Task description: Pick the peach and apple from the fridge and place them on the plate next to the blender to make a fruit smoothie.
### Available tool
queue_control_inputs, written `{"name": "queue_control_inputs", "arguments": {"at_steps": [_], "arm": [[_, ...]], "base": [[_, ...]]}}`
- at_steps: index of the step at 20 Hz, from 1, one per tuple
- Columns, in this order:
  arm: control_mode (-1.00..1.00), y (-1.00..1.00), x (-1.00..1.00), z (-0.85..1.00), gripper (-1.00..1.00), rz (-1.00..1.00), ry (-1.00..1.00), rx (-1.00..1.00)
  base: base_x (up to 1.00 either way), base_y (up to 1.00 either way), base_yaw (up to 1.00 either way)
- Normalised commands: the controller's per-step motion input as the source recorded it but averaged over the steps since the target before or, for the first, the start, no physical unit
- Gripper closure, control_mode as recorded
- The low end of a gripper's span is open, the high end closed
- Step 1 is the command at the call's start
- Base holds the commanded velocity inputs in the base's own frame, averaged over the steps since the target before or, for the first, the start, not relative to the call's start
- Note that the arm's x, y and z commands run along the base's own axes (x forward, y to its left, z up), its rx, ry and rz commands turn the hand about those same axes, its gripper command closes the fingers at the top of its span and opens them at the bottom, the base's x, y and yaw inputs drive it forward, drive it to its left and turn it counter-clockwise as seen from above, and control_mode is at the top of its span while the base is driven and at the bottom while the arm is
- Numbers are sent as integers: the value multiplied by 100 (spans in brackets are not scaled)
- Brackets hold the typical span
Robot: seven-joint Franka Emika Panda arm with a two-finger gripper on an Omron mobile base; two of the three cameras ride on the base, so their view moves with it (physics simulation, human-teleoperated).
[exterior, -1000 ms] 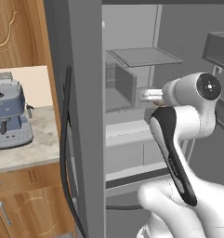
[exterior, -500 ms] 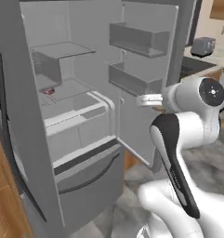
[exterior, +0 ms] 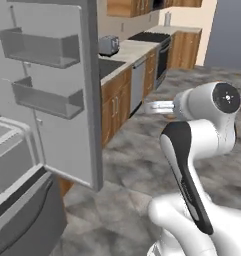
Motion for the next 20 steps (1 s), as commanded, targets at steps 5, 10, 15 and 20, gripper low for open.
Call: {"name": "queue_control_inputs", "arguments": {"at_steps": [5,10,15,20], "arm": [[100,0,0,0,100,0,0,0],[100,0,0,0,100,0,0,0],[100,0,0,0,100,0,0,0],[100,0,0,0,100,0,0,0]], "base": [[0,-96,-69],[34,-100,-51],[97,-100,-27],[100,-99,-18]]}}
